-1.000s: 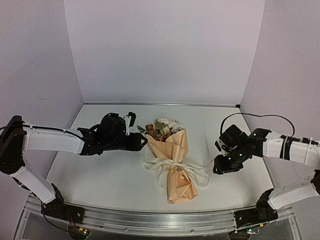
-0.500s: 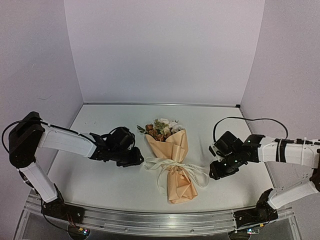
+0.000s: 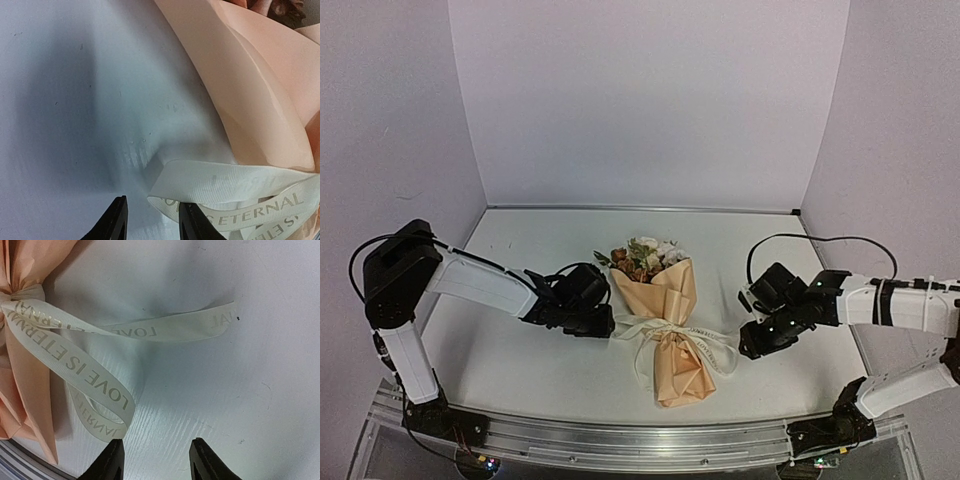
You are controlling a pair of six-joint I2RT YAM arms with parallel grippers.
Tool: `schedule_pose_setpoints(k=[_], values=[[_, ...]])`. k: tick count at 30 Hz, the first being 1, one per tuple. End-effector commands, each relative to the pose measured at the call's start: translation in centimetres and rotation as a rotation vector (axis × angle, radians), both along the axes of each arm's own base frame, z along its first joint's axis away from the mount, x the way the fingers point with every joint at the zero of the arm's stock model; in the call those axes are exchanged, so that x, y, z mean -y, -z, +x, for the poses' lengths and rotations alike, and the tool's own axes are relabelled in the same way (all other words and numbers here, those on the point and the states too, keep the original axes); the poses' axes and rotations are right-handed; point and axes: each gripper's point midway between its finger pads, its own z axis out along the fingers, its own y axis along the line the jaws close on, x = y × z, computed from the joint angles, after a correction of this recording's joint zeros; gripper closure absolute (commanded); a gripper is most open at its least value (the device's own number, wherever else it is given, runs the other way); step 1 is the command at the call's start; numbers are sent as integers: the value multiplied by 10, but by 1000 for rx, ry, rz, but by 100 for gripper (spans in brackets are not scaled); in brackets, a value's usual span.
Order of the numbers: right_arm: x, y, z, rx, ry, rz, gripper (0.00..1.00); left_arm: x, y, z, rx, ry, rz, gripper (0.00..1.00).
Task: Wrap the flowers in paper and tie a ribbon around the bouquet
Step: Tie the ribbon around the folded bouquet.
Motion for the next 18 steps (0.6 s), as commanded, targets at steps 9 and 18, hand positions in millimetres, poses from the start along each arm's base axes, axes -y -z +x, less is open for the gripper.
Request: schedule_pose_setpoints(k=[9,18], values=[[-18,3,13,4,-31,14,53,31,-15,24,136,76,-23,65],[-23,8,17,-3,-31,8,53,29,-19,22,201,104,-76,84]])
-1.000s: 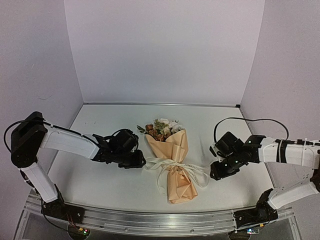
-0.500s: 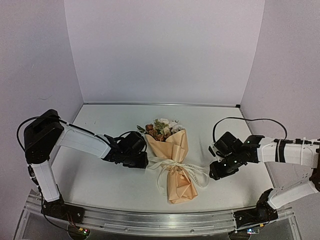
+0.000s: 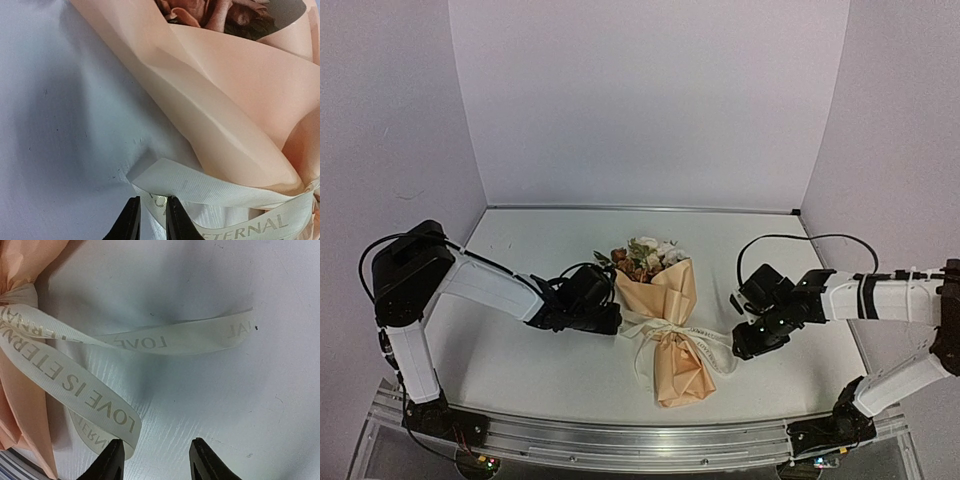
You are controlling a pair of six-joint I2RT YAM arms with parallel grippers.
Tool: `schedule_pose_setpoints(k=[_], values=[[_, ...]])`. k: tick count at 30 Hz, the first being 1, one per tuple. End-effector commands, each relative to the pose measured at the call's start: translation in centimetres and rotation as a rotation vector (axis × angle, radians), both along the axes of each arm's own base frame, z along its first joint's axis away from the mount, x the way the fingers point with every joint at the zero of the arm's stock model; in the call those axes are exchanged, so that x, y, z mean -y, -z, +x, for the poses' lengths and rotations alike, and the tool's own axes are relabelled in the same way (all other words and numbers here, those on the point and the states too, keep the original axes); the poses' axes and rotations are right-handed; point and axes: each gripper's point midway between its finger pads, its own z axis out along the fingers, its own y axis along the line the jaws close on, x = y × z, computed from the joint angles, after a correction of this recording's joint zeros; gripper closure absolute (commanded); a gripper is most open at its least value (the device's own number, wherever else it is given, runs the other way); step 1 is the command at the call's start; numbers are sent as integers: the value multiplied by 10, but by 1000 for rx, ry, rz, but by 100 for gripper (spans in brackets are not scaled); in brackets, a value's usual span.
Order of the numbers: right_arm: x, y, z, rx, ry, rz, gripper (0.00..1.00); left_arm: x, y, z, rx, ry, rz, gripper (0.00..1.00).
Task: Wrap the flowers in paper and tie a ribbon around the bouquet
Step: Tie the ribbon around the folded bouquet.
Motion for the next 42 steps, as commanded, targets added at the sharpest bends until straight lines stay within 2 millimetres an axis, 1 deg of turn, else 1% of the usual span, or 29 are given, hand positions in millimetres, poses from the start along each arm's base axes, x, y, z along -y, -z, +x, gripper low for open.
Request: schedule_pose_setpoints(k=[1,3,4,8,10,13,16,19,22,25,27,28,33,35,37,40,42], values=[[-12,-8,10,28,-10,24,53,8,-18,4,82,38,-51,85],[-12,-7,9,24,-10,21,53,6,-18,1,96,59,-54,86],[-11,-6,9,22,-9,21,53,6,-19,-1,109,82,-54,84],[-11,-4,8,17,-10,18,53,8,-21,-6,152,153,-49,70],[-11,-3,8,15,-11,18,53,9,-18,-3,175,163,-26,69],[-12,-2,8,15,-10,20,53,12,-20,4,225,171,-22,69],[-13,-2,8,13,-11,23,53,19,-23,9,272,197,-21,69],[-14,-1,9,11,-13,25,54,24,-21,14,293,209,-9,72],[-15,-1,9,14,-16,31,54,25,-16,16,297,212,5,78],[-19,-2,10,21,-27,56,54,23,-18,17,301,203,12,90],[-21,-3,11,25,-35,62,53,21,-25,18,308,193,10,97],[-23,-3,11,24,-41,63,53,21,-29,18,309,189,9,100],[-27,1,15,13,-57,42,54,17,-40,13,273,192,11,100],[-28,4,15,0,-56,34,57,15,-39,10,242,199,22,100],[-28,7,16,-12,-49,26,64,10,-35,8,213,185,42,100],[-31,10,16,-28,-40,24,79,0,-32,5,187,166,60,100],[-29,10,17,-30,-26,17,91,-9,-32,5,170,142,71,100]])
